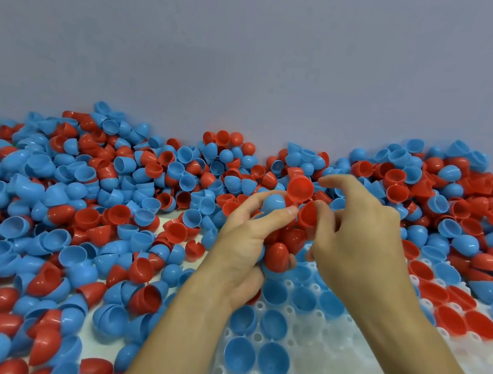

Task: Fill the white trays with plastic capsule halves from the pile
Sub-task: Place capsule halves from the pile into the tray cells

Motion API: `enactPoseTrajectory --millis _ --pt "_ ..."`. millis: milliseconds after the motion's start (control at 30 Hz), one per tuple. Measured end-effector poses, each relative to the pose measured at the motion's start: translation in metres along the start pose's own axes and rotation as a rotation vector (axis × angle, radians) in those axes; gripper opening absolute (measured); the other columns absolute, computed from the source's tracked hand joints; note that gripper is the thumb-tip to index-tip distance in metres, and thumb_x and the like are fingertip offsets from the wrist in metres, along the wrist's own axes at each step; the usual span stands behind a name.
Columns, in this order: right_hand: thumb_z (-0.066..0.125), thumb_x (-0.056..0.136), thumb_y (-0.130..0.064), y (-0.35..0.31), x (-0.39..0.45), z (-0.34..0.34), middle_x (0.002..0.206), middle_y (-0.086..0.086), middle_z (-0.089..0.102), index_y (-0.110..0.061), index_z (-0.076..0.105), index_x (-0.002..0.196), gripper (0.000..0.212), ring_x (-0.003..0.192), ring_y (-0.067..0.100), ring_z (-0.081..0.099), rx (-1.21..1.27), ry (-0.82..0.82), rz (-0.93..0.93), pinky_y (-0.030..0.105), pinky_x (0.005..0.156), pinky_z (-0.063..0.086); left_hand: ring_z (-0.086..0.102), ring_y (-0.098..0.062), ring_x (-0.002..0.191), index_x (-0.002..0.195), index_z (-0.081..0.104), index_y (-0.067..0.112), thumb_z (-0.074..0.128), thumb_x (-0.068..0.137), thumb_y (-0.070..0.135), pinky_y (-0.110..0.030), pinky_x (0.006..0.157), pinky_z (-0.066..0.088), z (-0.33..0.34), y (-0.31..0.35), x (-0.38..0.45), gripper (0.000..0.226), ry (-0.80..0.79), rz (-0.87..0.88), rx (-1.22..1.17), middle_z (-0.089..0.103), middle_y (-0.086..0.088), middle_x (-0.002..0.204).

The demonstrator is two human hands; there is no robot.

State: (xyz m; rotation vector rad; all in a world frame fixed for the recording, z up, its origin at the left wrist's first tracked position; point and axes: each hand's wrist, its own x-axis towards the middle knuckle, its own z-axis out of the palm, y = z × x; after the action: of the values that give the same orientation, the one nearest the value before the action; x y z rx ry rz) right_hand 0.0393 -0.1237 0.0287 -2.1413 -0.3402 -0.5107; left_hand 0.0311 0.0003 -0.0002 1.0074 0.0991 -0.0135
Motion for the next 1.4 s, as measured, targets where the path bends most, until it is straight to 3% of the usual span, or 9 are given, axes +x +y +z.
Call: enactPoseTrajectory --millis 133,333,500,633,767,900,1100,1300,1400 --pt "0.058 0.083 0.0 -0.002 -0.004 -0.001 0.045 0.0 0.054 -0.03 0.046 0.102 0.038 0.046 0.015 0.055 -0.021 0.006 -0.104 0.024 0.046 0.042 0.06 -0.032 0.095 0.123 0.063 0.005 0.076 0.07 0.021 -0.038 0.07 0.047 0.003 0.0 0.0 0.056 -0.008 0.0 -0.008 0.068 -0.018 0.109" --pt "0.062 0.083 -0.007 -0.002 -0.003 0.001 0.064 -0.009 0.062 -0.022 0.063 0.087 0.015 0.055 0.01 0.059 -0.077 0.038 -0.158 0.029 0.053 0.049 0.063 -0.028 0.084 0.122 0.062 0.003 0.076 0.068 0.022 -0.039 0.07 0.047 0.002 0.0 0.0 0.059 -0.015 -0.002 0.016 0.068 -0.017 0.103" --pt "0.065 0.086 -0.005 0.001 0.0 -0.002 0.06 -0.009 0.066 -0.018 0.072 0.081 0.016 0.056 0.011 0.062 -0.054 0.1 -0.147 0.025 0.058 0.049 0.065 -0.019 0.065 0.111 0.068 0.012 0.07 0.086 0.012 -0.028 0.052 0.048 0.0 0.0 0.001 0.025 -0.002 -0.01 0.016 0.067 -0.012 0.095" --pt "0.065 0.087 -0.004 0.001 -0.002 -0.009 0.053 0.008 0.064 -0.034 0.043 0.101 0.04 0.046 0.02 0.064 0.047 0.052 -0.038 0.037 0.044 0.05 0.067 -0.02 0.065 0.088 0.074 0.02 0.074 0.08 0.014 -0.027 0.048 0.048 -0.003 0.002 0.0 0.01 -0.004 -0.021 -0.018 0.071 -0.009 0.086" --pt "0.062 0.089 -0.004 0.0 0.0 -0.017 0.057 0.013 0.066 -0.035 0.053 0.093 0.032 0.049 0.029 0.065 -0.018 -0.024 -0.011 0.04 0.043 0.051 0.068 -0.023 0.07 0.083 0.075 0.021 0.076 0.071 0.017 -0.026 0.047 0.048 -0.005 0.006 0.0 0.012 0.009 -0.022 -0.028 0.07 -0.015 0.091" --pt "0.064 0.088 -0.01 -0.005 0.006 -0.035 0.055 0.0 0.068 -0.032 0.066 0.081 0.023 0.049 0.01 0.065 -0.179 -0.224 0.019 0.014 0.04 0.043 0.067 -0.022 0.068 0.083 0.072 0.019 0.072 0.081 0.014 -0.025 0.045 0.048 -0.006 0.008 -0.001 0.006 0.024 -0.017 -0.02 0.071 -0.015 0.088" --pt "0.068 0.089 -0.036 -0.024 0.0 -0.059 0.062 -0.019 0.07 -0.049 0.061 0.083 0.016 0.052 -0.003 0.064 -0.427 -0.868 0.129 0.016 0.045 0.047 0.064 -0.019 0.065 0.091 0.067 0.017 0.07 0.084 0.013 -0.025 0.046 0.049 -0.009 0.012 -0.002 0.009 0.063 -0.011 -0.017 0.069 -0.012 0.086" --pt "0.061 0.089 -0.01 -0.029 -0.015 -0.039 0.064 -0.008 0.07 -0.03 0.069 0.089 0.021 0.063 0.004 0.071 -0.62 -1.047 0.173 0.013 0.047 0.047 0.065 -0.02 0.066 0.088 0.068 0.018 0.072 0.079 0.014 -0.026 0.047 0.049 -0.01 0.015 -0.004 0.01 0.055 -0.016 -0.039 0.072 -0.008 0.082" --pt "0.068 0.089 -0.015 -0.034 -0.017 -0.039 0.078 -0.01 0.066 -0.032 0.072 0.1 0.021 0.062 0.007 0.064 -0.652 -1.073 0.181 0.012 0.045 0.041 0.066 -0.02 0.067 0.093 0.067 0.017 0.07 0.086 0.013 -0.026 0.048 0.05 -0.01 0.015 -0.004 0.008 0.056 -0.016 -0.038 0.073 -0.007 0.081"
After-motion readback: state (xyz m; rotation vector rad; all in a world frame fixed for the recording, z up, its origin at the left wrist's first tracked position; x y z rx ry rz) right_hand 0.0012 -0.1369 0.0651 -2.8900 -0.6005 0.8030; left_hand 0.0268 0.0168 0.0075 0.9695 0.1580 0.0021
